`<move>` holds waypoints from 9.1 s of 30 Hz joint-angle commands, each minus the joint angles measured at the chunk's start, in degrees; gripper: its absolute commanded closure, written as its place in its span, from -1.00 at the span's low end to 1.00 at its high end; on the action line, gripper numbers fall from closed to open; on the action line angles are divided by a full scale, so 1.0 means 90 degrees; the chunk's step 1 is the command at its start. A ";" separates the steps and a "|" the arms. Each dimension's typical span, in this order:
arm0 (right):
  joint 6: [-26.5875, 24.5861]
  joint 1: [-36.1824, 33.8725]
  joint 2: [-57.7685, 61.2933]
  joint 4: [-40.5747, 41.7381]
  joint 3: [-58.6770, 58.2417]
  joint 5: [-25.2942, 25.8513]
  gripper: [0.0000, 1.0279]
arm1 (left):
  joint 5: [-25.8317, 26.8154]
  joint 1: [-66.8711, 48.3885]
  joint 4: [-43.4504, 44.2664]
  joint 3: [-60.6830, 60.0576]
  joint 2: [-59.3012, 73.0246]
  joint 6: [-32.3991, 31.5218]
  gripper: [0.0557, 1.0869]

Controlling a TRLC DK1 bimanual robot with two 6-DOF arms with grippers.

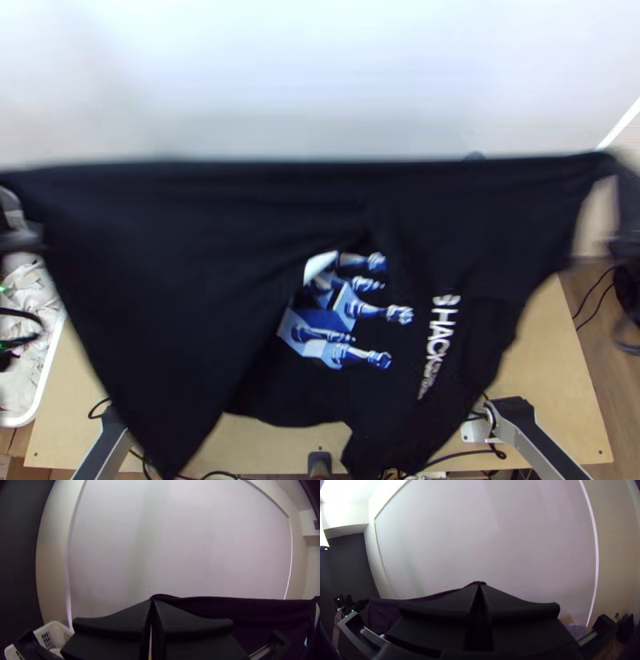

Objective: Fold the t-shirt

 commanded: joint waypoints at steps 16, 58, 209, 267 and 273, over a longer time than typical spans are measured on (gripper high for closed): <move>0.0390 0.0248 -0.0007 0.1971 -0.4362 -0.0004 0.95 | 0.0783 0.0052 0.0357 -0.3711 -0.0271 -0.0029 0.92; 0.1025 -0.0016 0.7746 0.1278 0.1175 -0.0267 0.95 | 0.1877 0.0590 -0.0971 0.3291 0.9261 -0.0292 0.92; 0.1318 0.2035 0.1858 -0.2902 -0.6032 -0.0824 0.94 | 0.0647 -0.2565 -0.6870 -0.2851 0.5061 0.4063 -0.90; 0.0273 0.1537 0.0989 -0.2755 -0.5368 -0.0307 0.94 | 0.1848 -0.1295 -0.6167 -0.2139 0.4270 0.3340 0.92; -0.0225 0.1400 0.0881 -0.2755 -0.4811 -0.0316 0.94 | 0.1848 -0.0895 -0.6216 -0.1836 0.3977 0.3633 0.92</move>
